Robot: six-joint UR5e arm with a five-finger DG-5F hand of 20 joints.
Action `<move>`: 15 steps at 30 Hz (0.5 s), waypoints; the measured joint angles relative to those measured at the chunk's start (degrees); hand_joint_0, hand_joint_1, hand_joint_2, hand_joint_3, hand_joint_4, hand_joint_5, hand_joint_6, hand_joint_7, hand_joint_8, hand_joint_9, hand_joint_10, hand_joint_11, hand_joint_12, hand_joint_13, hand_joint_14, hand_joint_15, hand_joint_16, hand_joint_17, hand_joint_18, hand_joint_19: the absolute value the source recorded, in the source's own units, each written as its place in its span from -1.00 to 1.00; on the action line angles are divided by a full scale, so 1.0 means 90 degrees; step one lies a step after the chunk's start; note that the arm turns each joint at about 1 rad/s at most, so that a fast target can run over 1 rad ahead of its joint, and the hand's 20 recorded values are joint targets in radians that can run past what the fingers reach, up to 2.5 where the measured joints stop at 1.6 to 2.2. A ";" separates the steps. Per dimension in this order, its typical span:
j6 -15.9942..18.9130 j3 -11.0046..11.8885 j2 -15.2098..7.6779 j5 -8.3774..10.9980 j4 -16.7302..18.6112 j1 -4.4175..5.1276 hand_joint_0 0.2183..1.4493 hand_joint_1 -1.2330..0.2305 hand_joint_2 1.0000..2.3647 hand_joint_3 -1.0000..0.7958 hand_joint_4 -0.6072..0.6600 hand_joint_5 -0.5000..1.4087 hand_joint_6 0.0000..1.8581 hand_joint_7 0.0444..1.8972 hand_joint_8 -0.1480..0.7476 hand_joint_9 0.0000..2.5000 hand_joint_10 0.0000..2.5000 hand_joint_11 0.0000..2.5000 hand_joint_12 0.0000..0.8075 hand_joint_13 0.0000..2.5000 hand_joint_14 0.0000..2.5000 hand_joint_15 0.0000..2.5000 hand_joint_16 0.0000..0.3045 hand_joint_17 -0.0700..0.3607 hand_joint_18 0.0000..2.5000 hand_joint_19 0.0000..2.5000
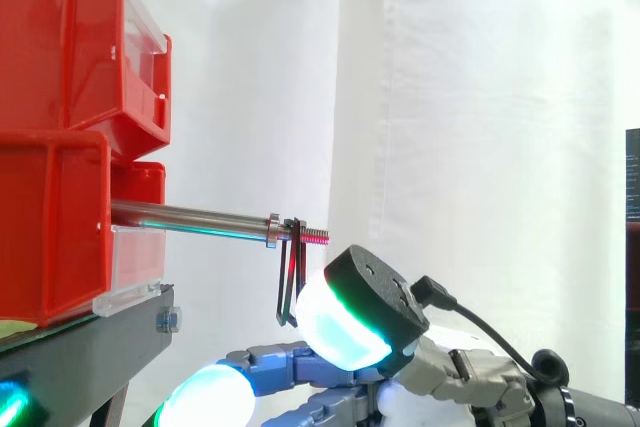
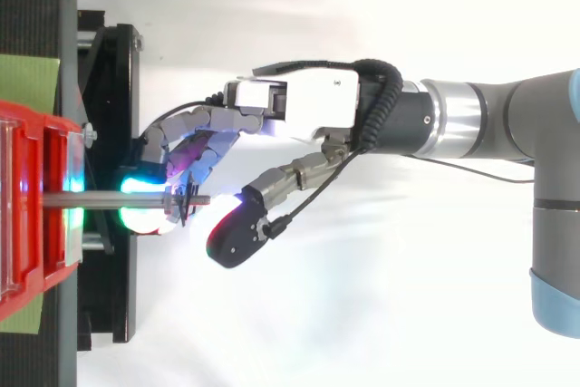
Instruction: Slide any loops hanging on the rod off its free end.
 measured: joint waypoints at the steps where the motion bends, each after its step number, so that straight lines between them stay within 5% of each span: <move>1: 0.0001 0.0005 -0.0002 -0.0022 -0.0004 -0.0002 -0.36 -0.18 -1.00 -0.44 0.44 -0.61 -0.46 0.08 -0.05 -0.25 -0.99 -0.82 -0.26 -0.46 -1.00 -0.95 -0.76 -0.29 -0.50 -0.77; 15: -0.0064 0.0009 -0.0006 -0.0411 -0.0009 -0.0129 -0.34 -0.14 -1.00 -0.41 0.40 -0.60 -0.46 0.14 -0.04 -0.25 -0.99 -0.81 -0.26 -0.46 -1.00 -0.94 -0.76 -0.29 -0.50 -0.76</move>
